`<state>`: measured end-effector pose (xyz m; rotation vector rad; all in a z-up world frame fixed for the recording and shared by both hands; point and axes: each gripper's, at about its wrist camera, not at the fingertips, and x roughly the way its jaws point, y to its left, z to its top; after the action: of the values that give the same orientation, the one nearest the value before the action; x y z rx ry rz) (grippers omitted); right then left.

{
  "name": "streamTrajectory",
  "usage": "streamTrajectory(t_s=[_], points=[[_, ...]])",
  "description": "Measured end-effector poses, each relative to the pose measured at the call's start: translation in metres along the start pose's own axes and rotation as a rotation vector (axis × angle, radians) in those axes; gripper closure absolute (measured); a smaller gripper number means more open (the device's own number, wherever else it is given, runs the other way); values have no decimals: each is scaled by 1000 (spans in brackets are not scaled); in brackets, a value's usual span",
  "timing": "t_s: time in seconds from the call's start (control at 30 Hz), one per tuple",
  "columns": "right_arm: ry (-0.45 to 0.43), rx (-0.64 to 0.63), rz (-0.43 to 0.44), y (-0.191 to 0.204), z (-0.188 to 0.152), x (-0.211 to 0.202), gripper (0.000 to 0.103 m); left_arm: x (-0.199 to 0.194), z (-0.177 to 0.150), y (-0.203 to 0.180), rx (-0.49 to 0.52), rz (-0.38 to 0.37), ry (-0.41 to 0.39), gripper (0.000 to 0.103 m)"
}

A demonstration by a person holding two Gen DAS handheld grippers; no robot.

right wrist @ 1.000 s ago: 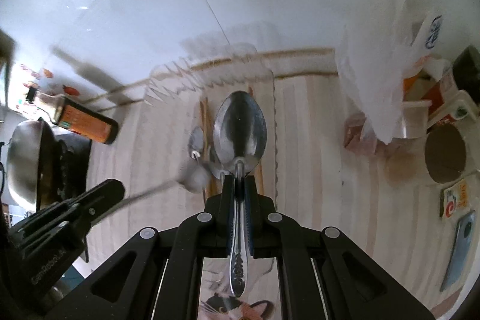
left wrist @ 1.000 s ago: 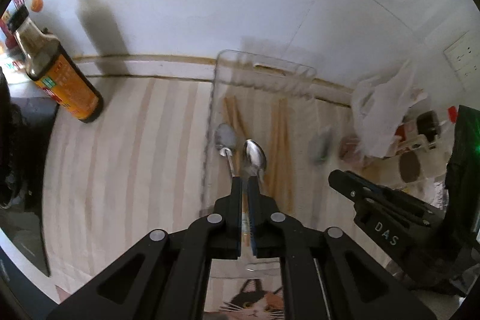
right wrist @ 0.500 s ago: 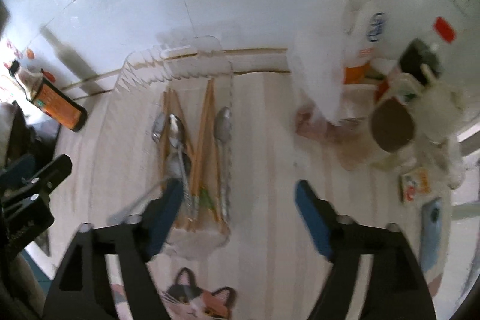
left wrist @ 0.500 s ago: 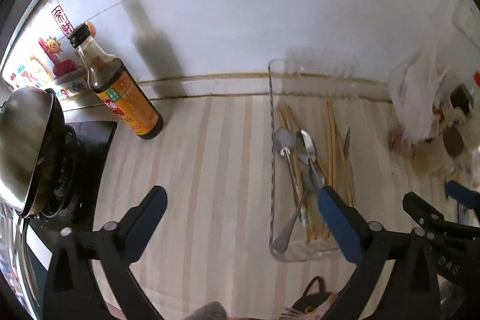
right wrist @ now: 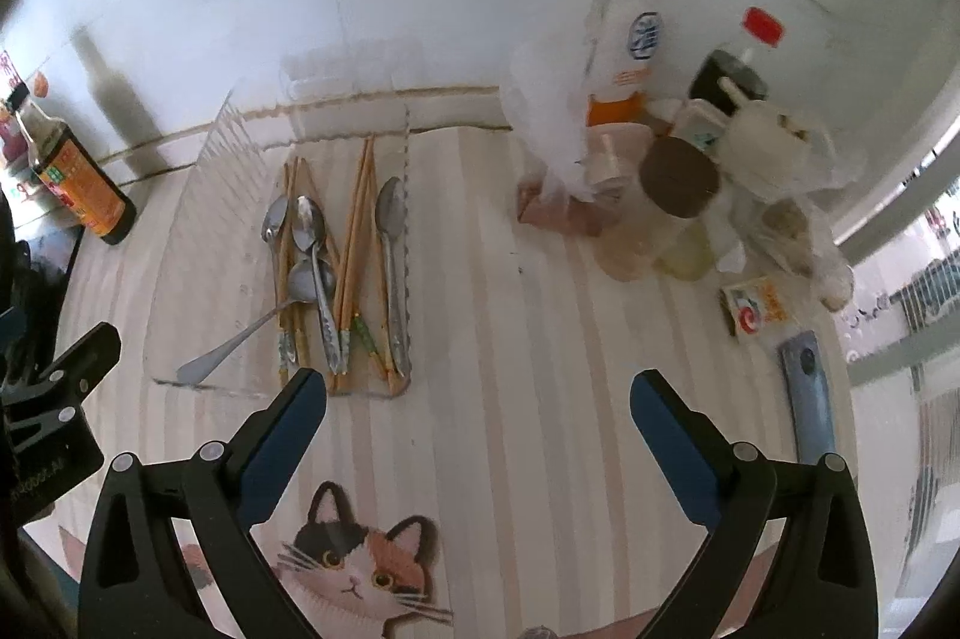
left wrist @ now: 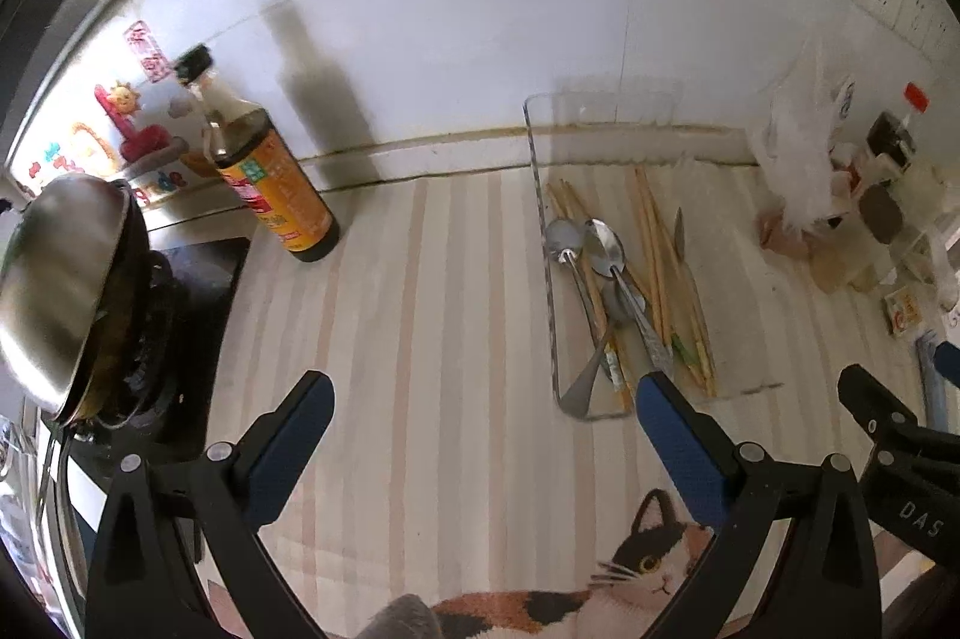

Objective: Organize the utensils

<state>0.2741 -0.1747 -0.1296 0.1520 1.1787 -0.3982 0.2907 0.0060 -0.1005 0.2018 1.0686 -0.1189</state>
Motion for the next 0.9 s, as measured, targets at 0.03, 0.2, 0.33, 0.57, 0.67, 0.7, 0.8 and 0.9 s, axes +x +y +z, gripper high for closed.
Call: streamTrajectory(t_s=[0.03,0.2,0.33,0.57,0.67,0.7,0.8,0.9], points=[[-8,2,-2,-1,-2,-5,1,-8,-2,0,-5,-2,-12,0],[-78,0,-7,-5,-18,-46,1,-52,-14,-1,-23,-4,-81,0],[-163,1,-4,-16,-34,-90,1,-96,-32,-4,-43,-1,-143,0],[-277,2,23,-33,-71,-166,1,-171,-70,-2,-69,-12,-232,0],[-322,-3,29,-38,-92,-199,1,-195,-85,-1,-80,-22,-260,0],[-332,-6,32,-38,-97,-206,1,-201,-89,-1,-82,-24,-267,0],[-373,-6,29,-43,-115,-232,1,-220,-99,-1,-91,-28,-294,0],[-399,-4,29,-49,-127,-250,1,-234,-107,0,-95,-24,-314,0]])
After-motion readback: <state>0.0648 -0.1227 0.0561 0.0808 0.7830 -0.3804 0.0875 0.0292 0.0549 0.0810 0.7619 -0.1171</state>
